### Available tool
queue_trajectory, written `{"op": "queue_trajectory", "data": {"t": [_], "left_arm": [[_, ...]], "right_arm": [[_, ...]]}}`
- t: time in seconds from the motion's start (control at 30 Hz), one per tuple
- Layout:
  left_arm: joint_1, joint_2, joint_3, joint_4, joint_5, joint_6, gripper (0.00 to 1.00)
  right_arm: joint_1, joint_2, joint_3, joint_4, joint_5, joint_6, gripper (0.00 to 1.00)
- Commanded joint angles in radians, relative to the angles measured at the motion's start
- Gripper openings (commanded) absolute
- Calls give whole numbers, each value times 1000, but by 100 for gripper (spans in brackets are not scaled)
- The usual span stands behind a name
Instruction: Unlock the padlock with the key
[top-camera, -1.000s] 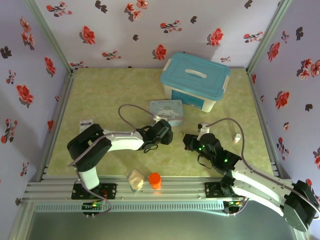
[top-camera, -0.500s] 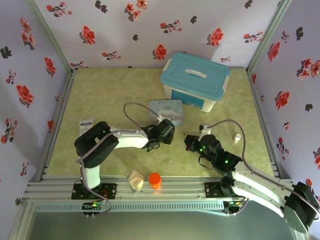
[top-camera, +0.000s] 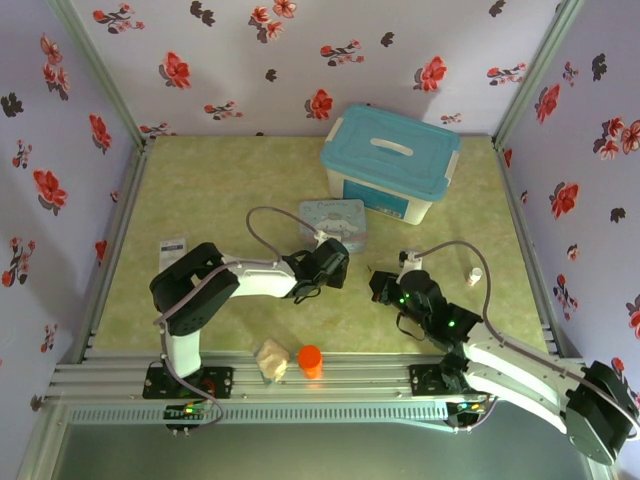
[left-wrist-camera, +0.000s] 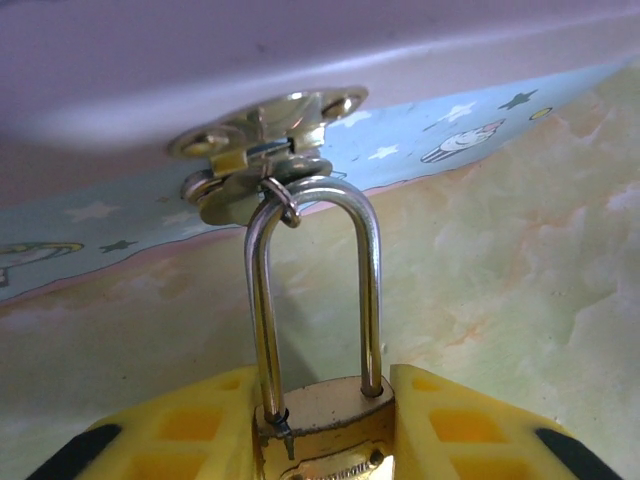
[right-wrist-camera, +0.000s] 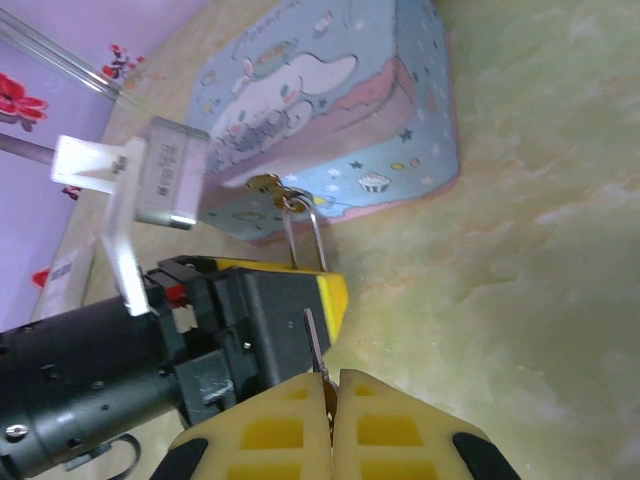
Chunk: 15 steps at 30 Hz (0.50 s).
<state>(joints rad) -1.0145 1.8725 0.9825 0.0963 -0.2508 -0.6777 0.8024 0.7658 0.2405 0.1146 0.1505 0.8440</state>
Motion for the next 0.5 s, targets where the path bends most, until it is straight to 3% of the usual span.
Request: {"op": "queue_trajectory", "data": {"t": [0.0,0.3,0.47], "left_arm": [[-2,-17,-19,10,20,-17,22],[-2,-70,-41,26,43,-71,15],[-4,-82,-10,-14,53,-100,10]], "right_arm": [[-9,30,-15,60,-1,28,0],[-9,96,-17,123,-45,39,0],[-35,237,-40,252,-154,39,0]]}}
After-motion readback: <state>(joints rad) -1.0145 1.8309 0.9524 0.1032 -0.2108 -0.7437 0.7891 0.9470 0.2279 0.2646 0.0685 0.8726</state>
